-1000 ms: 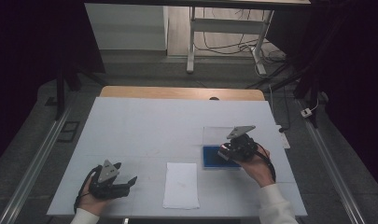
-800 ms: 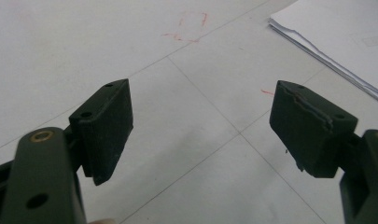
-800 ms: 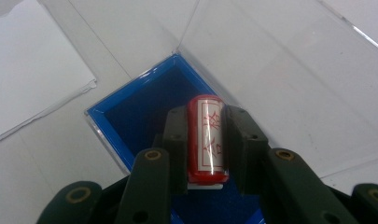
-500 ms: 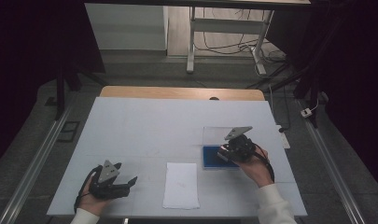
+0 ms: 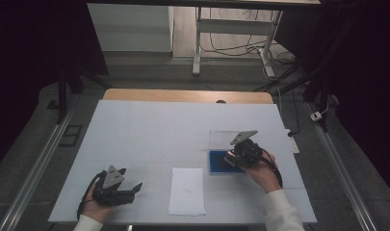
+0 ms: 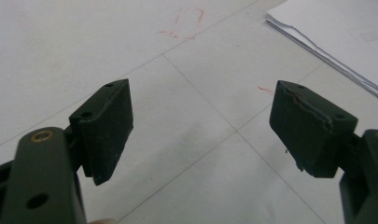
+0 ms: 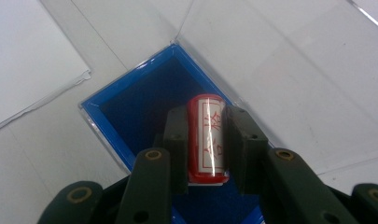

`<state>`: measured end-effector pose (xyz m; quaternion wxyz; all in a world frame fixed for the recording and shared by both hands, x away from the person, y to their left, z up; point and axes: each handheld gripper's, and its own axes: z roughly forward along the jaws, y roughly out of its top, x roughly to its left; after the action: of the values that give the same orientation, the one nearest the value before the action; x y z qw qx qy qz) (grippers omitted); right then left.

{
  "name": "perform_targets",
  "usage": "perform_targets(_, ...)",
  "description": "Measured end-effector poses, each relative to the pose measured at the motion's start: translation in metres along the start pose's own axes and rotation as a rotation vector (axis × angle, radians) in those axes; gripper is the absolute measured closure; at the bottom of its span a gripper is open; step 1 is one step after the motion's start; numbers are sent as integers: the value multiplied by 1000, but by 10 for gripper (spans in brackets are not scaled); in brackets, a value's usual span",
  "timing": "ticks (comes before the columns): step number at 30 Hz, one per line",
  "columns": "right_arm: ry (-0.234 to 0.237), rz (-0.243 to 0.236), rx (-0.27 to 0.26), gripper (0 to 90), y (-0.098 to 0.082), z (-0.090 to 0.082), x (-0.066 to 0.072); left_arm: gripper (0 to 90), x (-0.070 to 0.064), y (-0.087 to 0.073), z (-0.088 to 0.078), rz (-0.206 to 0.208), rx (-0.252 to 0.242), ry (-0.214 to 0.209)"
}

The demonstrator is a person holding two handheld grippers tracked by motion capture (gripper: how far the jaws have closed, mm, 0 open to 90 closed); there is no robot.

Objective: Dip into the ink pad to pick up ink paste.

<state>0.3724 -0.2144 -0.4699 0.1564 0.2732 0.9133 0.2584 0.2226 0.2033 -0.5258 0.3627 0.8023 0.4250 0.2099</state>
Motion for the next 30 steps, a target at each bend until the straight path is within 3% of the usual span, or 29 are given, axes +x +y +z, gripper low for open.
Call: perform_targets(30,-12,8,-23,709,-5,2,2,218,1,0,0,0,4,6)
